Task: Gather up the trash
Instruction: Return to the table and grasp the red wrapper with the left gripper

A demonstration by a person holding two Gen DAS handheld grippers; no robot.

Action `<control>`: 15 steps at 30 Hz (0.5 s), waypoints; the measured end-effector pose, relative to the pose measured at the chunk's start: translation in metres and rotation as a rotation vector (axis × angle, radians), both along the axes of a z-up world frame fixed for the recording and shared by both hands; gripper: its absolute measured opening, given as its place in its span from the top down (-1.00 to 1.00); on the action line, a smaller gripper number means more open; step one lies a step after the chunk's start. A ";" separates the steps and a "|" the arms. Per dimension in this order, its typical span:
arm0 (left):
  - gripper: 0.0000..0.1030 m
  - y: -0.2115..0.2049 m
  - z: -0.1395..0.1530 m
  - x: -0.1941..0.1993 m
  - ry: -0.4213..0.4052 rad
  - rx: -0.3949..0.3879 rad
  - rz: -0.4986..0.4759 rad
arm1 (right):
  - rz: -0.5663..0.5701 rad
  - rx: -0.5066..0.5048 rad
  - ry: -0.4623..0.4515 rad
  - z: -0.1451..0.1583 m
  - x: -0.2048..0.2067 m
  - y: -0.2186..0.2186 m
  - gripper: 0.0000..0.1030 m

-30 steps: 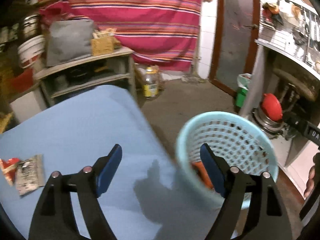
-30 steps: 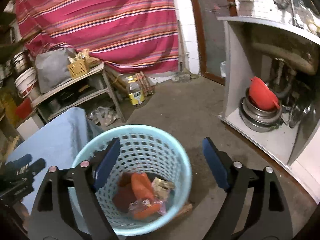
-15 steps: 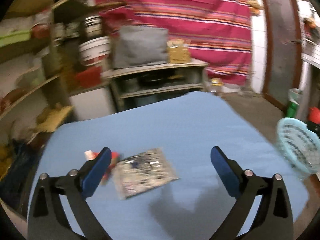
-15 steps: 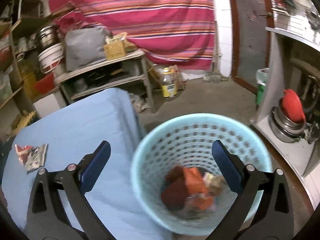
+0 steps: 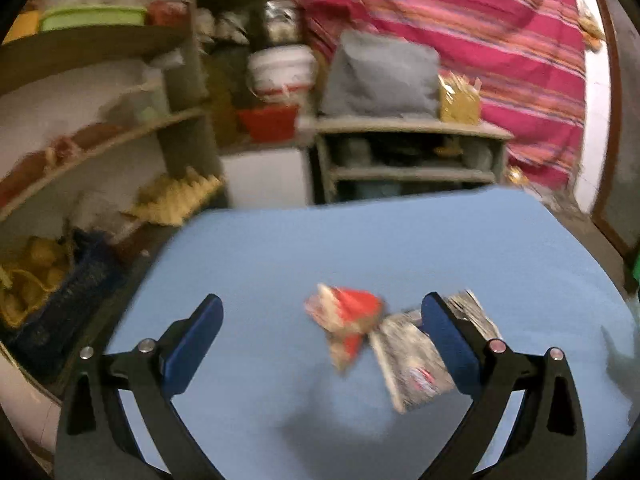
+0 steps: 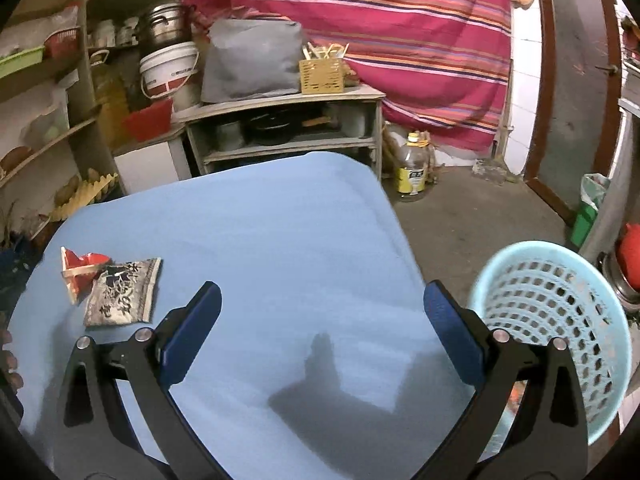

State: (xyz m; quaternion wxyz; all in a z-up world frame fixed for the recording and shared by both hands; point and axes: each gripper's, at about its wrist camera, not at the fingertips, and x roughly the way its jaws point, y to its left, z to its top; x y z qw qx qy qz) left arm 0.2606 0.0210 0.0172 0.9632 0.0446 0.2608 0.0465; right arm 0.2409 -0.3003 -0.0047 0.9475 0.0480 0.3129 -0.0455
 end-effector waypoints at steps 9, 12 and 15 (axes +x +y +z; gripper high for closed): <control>-0.89 0.031 -0.011 0.026 0.116 -0.057 -0.009 | 0.035 0.032 0.002 -0.013 0.030 0.028 -0.92; -0.89 0.036 -0.014 0.031 0.113 -0.080 0.008 | 0.050 -0.003 0.000 -0.015 0.034 0.038 -0.92; -0.89 0.042 -0.016 0.034 0.108 -0.114 0.019 | 0.071 -0.028 0.035 -0.015 0.038 0.047 -0.92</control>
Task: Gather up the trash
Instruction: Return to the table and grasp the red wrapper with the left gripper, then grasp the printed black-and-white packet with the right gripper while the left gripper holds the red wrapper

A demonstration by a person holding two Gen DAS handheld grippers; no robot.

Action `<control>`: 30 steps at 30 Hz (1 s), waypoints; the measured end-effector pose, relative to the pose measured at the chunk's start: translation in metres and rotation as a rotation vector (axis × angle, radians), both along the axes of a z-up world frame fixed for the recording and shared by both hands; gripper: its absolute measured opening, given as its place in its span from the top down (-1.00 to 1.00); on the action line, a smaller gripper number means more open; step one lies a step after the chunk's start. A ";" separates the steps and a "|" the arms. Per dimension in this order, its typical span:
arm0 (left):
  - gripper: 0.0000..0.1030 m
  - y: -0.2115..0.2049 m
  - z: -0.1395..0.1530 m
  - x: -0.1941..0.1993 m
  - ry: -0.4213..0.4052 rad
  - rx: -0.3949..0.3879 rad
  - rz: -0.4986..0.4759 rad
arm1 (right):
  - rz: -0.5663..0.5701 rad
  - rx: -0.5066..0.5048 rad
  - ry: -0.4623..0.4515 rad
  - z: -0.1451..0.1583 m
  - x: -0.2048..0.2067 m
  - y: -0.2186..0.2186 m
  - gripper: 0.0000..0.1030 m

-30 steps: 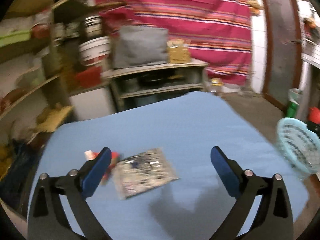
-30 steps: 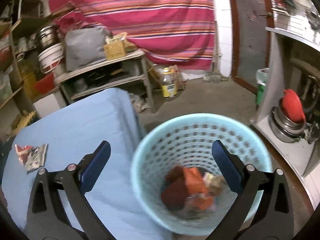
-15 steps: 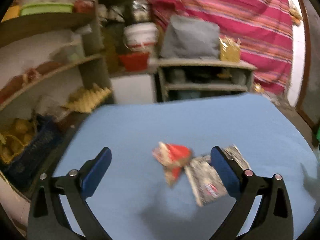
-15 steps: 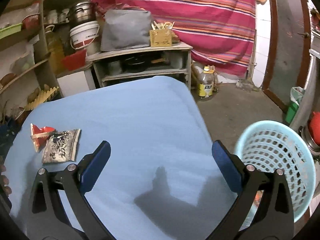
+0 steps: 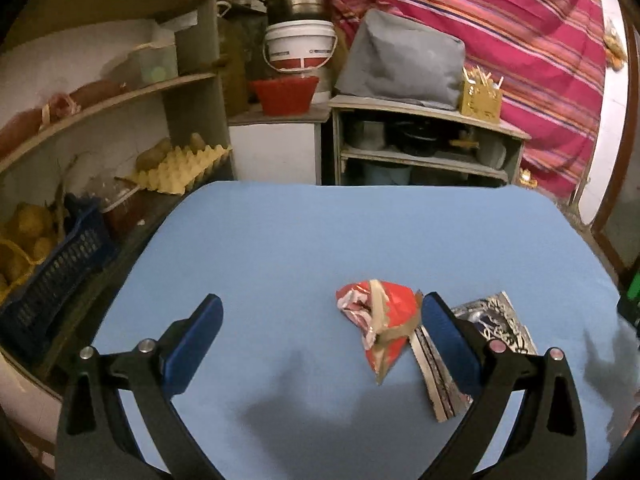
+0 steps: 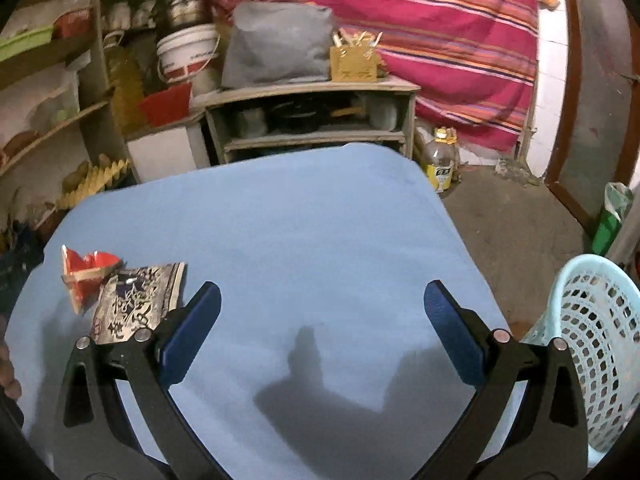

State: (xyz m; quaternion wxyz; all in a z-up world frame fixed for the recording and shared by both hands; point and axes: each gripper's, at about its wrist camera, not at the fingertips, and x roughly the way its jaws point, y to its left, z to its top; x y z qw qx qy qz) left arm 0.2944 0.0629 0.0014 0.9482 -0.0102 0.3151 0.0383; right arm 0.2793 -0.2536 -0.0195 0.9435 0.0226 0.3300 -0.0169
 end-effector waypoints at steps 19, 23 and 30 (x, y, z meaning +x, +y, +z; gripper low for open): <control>-0.50 -0.011 -0.039 0.036 0.078 -0.060 -0.104 | 0.057 -0.066 0.061 -0.019 0.021 0.046 -0.92; 0.32 -0.010 -0.048 0.042 0.132 -0.105 -0.167 | 0.097 -0.057 0.076 -0.023 0.027 0.062 -0.92; 0.47 0.013 -0.029 0.033 0.101 -0.152 -0.140 | 0.203 -0.076 0.104 -0.033 0.035 0.110 -0.92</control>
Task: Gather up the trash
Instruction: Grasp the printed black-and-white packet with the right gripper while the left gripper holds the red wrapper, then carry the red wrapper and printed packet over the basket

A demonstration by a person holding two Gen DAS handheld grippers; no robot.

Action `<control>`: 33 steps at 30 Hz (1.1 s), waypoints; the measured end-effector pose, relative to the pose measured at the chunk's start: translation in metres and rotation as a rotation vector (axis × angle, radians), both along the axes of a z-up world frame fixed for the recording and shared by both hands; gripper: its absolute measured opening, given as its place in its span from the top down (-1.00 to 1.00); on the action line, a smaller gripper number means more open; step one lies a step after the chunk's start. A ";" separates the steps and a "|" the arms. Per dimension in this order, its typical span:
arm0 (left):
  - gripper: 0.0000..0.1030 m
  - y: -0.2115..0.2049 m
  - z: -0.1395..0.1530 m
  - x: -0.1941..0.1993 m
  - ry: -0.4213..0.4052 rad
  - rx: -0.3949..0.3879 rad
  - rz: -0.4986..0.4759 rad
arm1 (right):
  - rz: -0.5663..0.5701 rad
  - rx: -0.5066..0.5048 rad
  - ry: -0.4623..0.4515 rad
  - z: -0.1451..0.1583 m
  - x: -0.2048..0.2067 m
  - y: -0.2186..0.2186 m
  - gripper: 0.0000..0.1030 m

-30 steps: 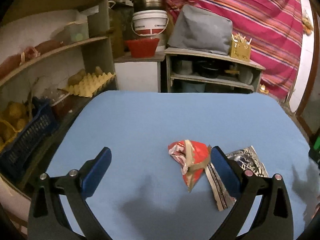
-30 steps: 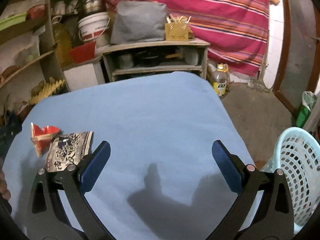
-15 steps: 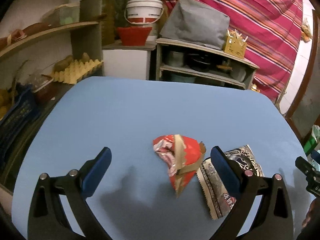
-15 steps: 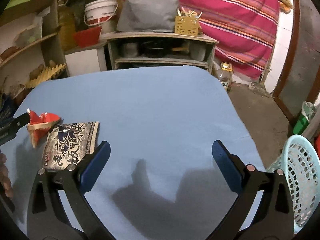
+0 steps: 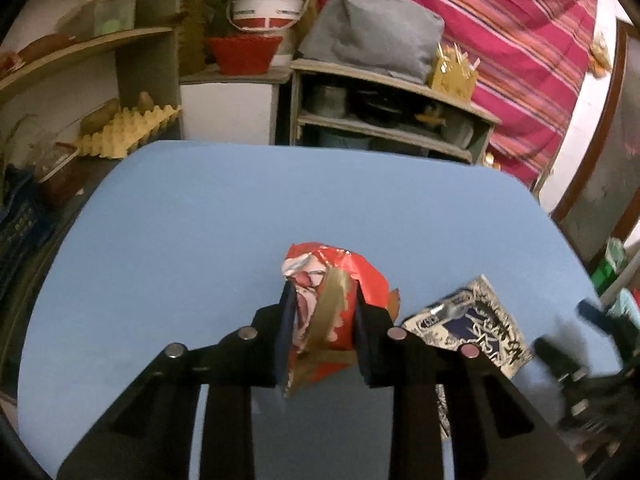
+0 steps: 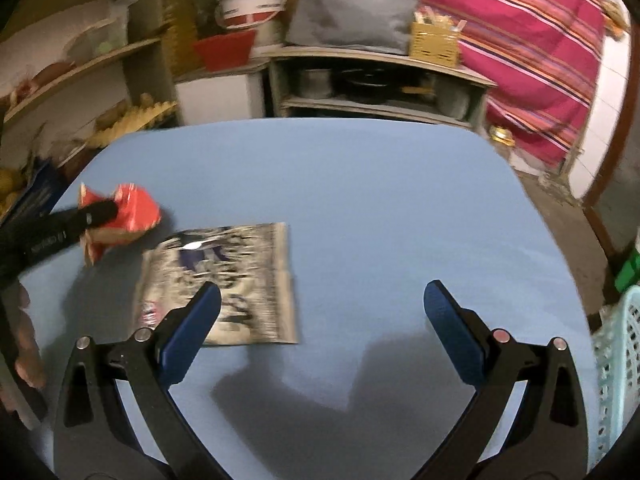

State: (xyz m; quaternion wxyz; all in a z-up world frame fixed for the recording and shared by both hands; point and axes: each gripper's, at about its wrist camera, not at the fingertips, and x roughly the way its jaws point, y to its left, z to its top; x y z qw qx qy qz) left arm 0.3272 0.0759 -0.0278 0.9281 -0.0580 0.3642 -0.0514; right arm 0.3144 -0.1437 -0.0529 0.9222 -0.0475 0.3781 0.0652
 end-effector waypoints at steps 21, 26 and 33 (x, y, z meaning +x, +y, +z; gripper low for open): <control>0.47 0.030 0.047 -0.030 -0.091 0.006 0.059 | 0.115 0.008 0.036 -0.009 0.000 0.031 0.88; 0.47 0.026 0.055 -0.038 -0.118 0.017 0.055 | 0.105 0.002 -0.059 0.023 -0.017 0.017 0.90; 0.47 0.014 0.065 -0.050 -0.141 0.046 0.045 | 0.064 0.007 -0.110 0.044 -0.037 -0.022 0.91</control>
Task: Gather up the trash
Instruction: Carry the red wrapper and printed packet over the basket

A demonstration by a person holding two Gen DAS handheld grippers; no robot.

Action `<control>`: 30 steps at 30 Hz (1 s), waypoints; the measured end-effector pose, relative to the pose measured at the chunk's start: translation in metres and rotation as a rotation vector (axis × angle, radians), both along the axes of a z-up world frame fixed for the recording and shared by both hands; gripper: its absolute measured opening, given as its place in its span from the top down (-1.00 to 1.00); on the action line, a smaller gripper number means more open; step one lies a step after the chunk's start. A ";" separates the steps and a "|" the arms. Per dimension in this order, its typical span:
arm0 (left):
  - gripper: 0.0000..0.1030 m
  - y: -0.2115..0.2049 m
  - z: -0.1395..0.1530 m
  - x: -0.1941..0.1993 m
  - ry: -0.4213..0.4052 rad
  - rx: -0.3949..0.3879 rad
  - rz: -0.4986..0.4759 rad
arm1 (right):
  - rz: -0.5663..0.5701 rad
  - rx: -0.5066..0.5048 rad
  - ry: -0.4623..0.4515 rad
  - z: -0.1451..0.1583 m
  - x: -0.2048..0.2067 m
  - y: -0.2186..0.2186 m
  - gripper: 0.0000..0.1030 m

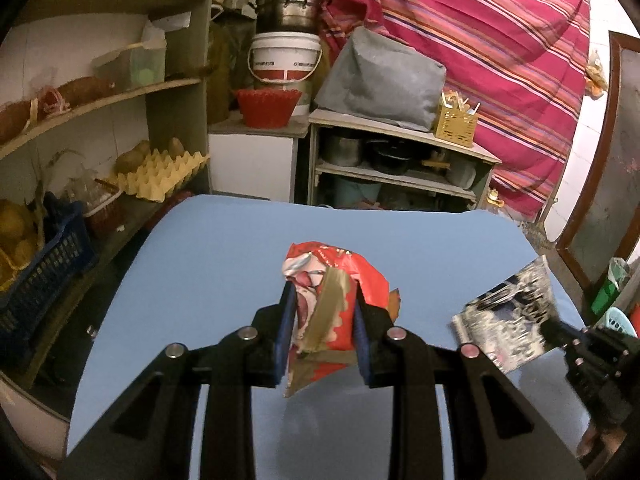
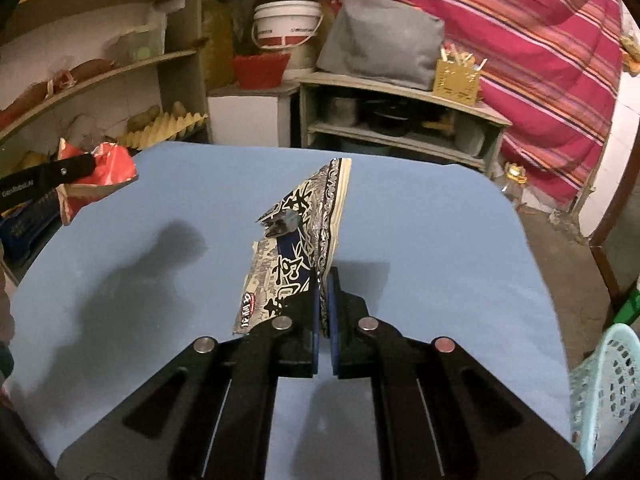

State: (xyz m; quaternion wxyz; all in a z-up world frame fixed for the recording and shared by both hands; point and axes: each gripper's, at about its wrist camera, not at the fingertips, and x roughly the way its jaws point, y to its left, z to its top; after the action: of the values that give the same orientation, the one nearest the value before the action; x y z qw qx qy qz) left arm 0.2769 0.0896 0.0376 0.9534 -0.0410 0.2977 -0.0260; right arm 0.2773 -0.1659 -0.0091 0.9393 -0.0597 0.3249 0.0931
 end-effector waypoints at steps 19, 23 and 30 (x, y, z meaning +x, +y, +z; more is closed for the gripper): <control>0.47 -0.052 0.007 -0.049 -0.011 0.066 -0.104 | -0.141 0.050 -0.095 0.045 -0.063 -0.113 0.91; 0.47 -0.070 0.015 -0.058 -0.035 0.070 -0.112 | -0.168 0.064 -0.120 0.056 -0.078 -0.133 0.91; 0.47 -0.104 0.024 -0.079 -0.067 0.047 -0.114 | -0.230 0.090 -0.154 0.071 -0.105 -0.176 0.91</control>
State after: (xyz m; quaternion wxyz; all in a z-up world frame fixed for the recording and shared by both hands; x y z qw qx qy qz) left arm 0.1982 -0.0146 0.0620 0.9605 -0.0004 0.2681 -0.0746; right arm 0.1726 -0.3417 0.0617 0.9677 0.0130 0.2518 -0.0055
